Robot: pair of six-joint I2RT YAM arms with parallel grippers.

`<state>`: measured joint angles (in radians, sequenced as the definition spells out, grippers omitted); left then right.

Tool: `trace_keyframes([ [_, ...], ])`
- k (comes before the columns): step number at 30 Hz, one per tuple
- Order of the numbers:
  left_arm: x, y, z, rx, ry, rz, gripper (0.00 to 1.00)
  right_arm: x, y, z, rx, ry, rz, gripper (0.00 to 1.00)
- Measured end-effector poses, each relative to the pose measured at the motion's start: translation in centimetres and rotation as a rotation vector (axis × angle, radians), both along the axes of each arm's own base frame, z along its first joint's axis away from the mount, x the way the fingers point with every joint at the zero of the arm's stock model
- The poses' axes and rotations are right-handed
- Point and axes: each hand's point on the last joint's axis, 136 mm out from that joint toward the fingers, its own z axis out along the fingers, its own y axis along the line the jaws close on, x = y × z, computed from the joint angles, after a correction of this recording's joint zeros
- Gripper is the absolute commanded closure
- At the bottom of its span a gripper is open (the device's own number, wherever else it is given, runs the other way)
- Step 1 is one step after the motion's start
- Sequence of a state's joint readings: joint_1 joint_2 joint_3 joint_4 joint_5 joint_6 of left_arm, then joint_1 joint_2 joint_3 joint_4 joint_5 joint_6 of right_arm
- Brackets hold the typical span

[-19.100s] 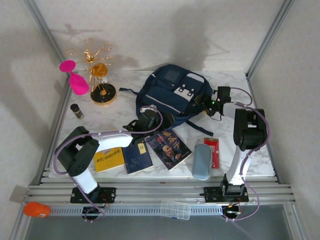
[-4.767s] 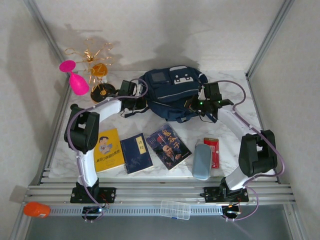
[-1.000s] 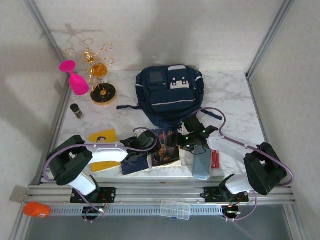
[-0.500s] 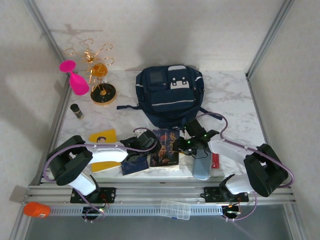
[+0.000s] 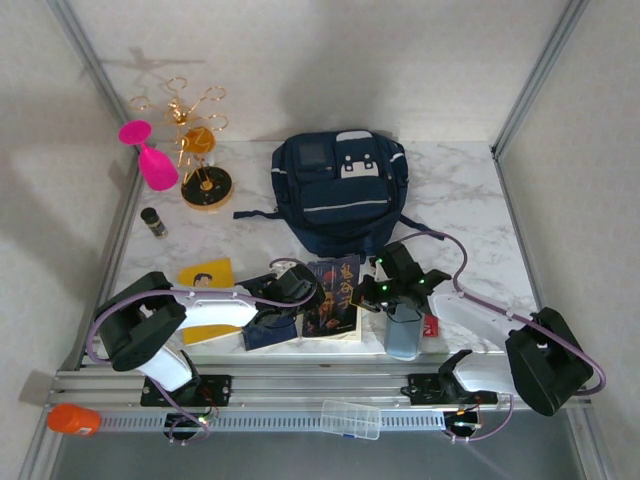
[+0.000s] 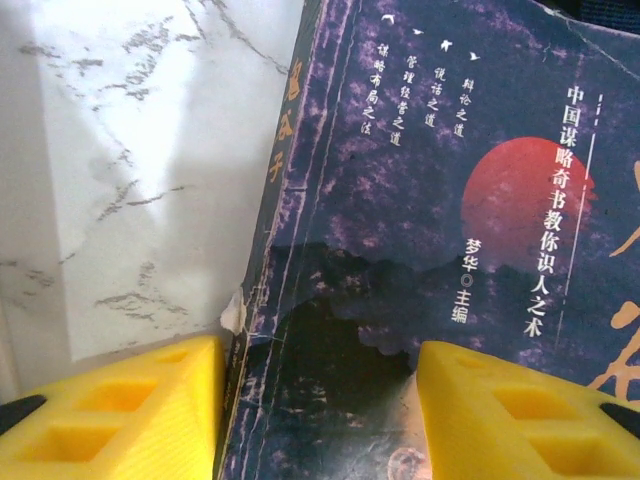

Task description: Pack the student bag

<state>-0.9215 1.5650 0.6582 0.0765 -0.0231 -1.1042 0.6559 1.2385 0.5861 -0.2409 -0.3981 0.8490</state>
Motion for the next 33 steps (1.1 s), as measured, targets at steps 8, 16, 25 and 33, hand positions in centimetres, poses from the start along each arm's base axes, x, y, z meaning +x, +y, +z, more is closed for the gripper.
trace_keyframes([
  [8,-0.4,-0.9,2.7,-0.07,-0.018,-0.033,0.27,0.0,-0.2,4.8,0.144,-0.135,0.01,1.0],
  [16,2.3,1.4,13.0,-0.29,-0.197,-0.013,0.16,0.3,0.3,9.8,0.273,-0.201,0.069,1.0],
  [25,4.8,6.0,18.0,-0.376,-0.305,-0.026,0.1,1.9,2.6,21.1,0.444,-0.396,0.202,1.0],
  [33,4.5,4.5,21.5,-0.531,-0.362,-0.14,0.13,3.6,3.8,25.4,0.505,-0.472,0.276,1.0],
])
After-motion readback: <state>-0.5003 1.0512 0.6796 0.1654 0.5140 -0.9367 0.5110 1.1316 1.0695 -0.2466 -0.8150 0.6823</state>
